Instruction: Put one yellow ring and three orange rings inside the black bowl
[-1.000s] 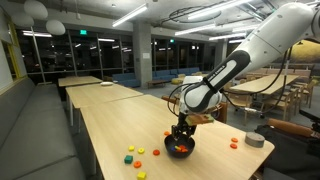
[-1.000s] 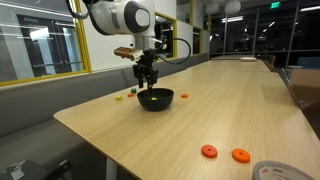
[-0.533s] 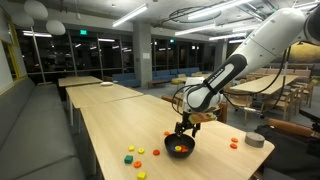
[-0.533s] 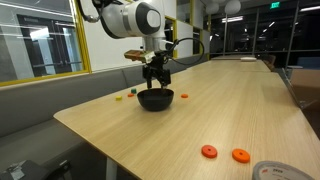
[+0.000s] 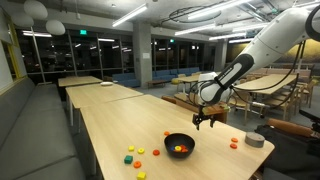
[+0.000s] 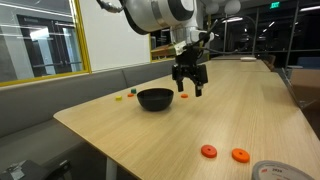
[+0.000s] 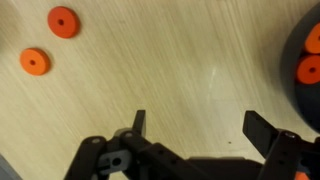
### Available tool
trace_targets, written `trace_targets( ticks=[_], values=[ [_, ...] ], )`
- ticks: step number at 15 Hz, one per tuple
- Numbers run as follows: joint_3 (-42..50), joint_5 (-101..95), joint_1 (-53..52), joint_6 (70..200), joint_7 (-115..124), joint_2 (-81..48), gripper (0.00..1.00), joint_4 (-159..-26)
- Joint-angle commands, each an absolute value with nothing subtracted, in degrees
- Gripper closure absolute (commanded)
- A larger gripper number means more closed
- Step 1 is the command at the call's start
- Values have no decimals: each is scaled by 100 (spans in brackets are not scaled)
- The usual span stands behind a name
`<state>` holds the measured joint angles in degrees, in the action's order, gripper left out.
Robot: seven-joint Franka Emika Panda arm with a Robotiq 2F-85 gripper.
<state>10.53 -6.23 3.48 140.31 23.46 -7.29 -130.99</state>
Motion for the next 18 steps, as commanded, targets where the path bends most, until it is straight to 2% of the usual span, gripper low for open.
trace_targets(
  ticks=[1,18],
  values=[
    [1215,-775,557,13770,2725,-530,0,-13243],
    [1600,-695,1273,14776,3394,175,0,-15140]
  ],
)
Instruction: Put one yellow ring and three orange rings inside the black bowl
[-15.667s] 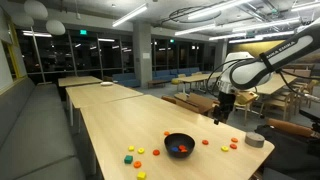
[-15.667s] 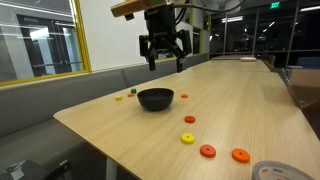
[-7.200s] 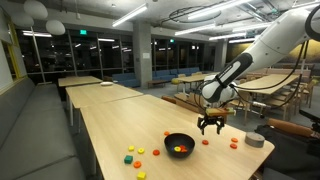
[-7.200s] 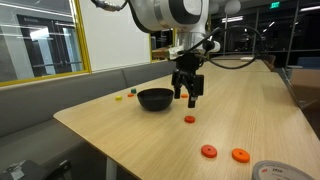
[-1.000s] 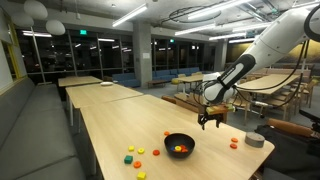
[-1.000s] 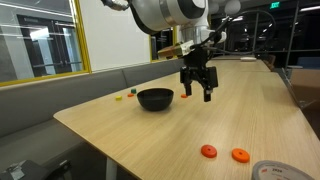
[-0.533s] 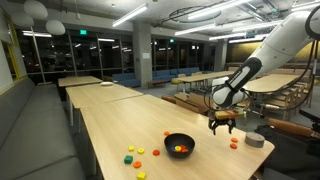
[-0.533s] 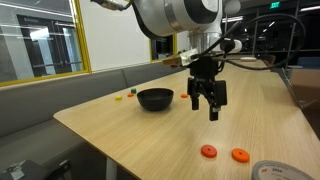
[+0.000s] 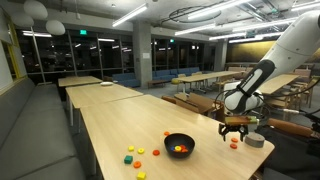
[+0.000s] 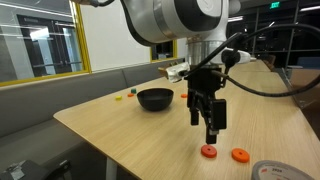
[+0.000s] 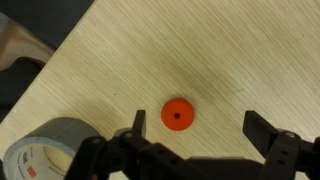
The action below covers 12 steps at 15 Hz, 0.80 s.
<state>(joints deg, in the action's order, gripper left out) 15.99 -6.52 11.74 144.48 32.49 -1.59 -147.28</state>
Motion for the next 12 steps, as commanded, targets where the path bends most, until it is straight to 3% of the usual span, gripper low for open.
trace_targets(
  ticks=[1,12],
  values=[
    [1594,-697,1300,14881,3411,161,0,-15216],
    [1624,-565,1350,15381,3327,-426,0,-15164]
  ],
)
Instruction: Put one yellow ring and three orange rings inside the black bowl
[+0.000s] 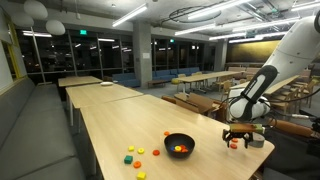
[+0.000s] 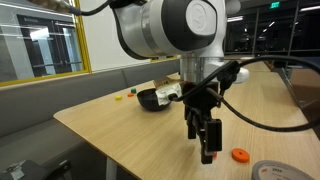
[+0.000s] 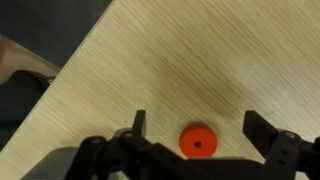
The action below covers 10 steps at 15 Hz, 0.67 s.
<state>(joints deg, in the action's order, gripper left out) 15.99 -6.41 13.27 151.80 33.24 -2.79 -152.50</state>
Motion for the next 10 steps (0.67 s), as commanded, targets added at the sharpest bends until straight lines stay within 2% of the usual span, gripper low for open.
trace_targets(
  ticks=[1,10],
  values=[
    [1636,-524,1350,15436,3311,-480,0,-15153],
    [1663,259,1345,15748,3061,-724,0,-15114]
  ],
)
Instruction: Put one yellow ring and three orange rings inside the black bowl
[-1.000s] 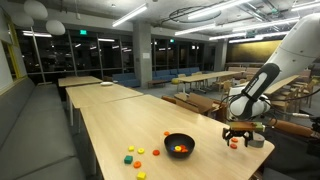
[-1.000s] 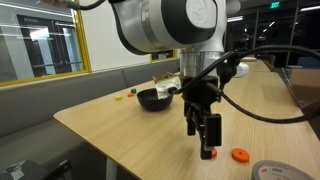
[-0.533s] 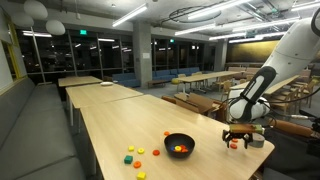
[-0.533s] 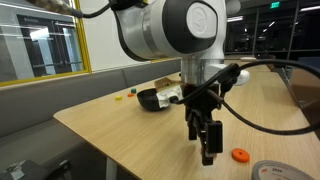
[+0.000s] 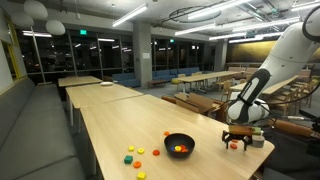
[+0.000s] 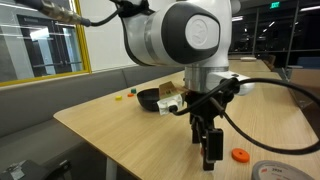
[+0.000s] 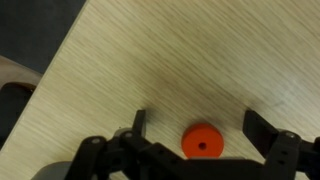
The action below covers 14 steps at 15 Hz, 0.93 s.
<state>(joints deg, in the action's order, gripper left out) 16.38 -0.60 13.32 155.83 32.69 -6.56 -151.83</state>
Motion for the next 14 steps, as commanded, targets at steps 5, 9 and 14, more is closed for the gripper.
trace_targets(
  ticks=[5,9,14],
  values=[
    [1658,619,1345,15855,2928,-749,0,-15073],
    [1660,784,1344,15927,2828,-741,0,-15033],
    [1676,835,1346,16030,2805,-802,0,-14987]
  ],
)
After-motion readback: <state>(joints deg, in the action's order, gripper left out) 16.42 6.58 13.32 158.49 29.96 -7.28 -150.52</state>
